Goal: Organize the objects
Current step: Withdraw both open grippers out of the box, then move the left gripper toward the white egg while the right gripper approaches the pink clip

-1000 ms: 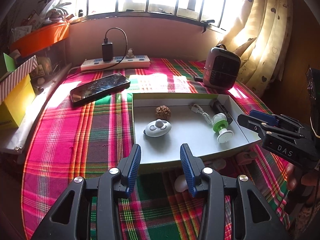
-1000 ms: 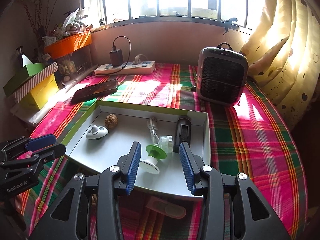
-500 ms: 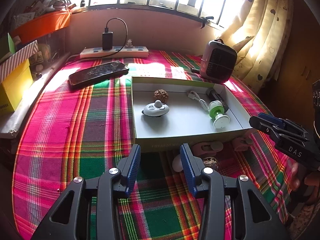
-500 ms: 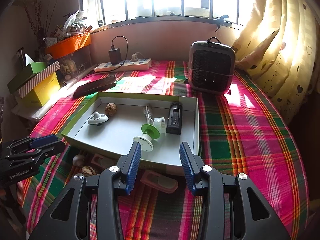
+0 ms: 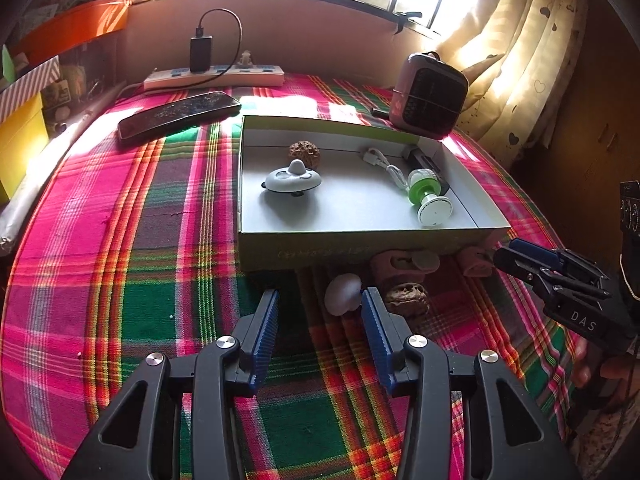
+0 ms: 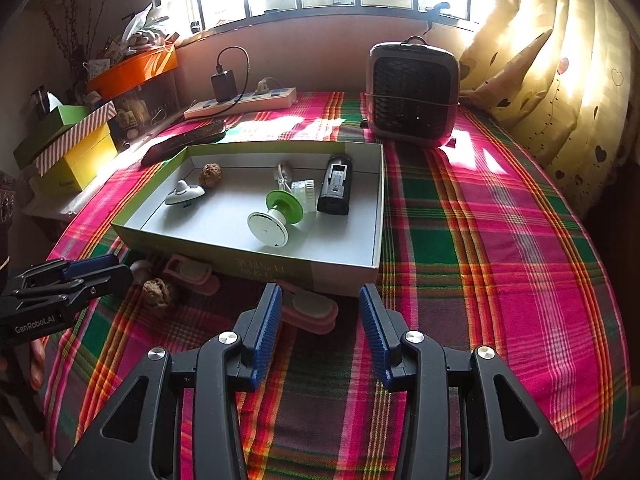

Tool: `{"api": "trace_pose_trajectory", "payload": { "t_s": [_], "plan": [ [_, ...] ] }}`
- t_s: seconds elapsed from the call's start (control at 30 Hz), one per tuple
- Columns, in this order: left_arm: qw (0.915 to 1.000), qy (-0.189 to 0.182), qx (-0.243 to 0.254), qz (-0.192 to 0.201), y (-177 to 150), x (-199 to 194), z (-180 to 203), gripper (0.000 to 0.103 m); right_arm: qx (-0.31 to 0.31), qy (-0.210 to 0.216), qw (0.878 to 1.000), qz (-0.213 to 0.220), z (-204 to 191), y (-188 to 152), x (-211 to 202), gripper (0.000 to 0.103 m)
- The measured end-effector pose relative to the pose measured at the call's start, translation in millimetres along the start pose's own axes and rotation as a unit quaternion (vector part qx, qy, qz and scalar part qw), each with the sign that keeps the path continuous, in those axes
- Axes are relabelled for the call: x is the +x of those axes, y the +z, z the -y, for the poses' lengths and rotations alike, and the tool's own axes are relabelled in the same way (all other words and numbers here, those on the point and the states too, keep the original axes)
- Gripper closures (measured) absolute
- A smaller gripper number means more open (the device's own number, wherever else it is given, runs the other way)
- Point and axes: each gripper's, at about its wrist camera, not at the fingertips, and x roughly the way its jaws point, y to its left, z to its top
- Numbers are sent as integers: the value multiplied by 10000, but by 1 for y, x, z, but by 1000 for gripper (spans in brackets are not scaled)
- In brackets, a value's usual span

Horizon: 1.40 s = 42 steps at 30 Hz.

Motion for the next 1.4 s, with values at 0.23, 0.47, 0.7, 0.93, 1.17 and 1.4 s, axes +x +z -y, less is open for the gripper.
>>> {"api": "trace_pose_trajectory", "payload": {
  "t_s": [0.23,0.47,0.7,0.93,1.17,1.4],
  "plan": [
    [9999,-14,-33,-118,0,7,-2,62,-123,127,9998,-80,-4,0,6,61],
    [9999,-17,1,-165,1,10,-1,62,-139,279,9992,-246,-3,-1,15,61],
    [9998,-63,-65,-188,6,14,0,62,-286,500,9978,-332,-8,-4,15,61],
    [9998,-63,-73,-201,9,18,3,62,-437,432,9972,-438,-10,-3,22,61],
    [9998,-40,-116,-176,10,20,2,62,-608,473,9959,-471,-18,0,26,61],
    [9998,82,-118,-144,9,18,0,62,-658,627,9948,-454,-21,-2,25,61]
  ]
}}
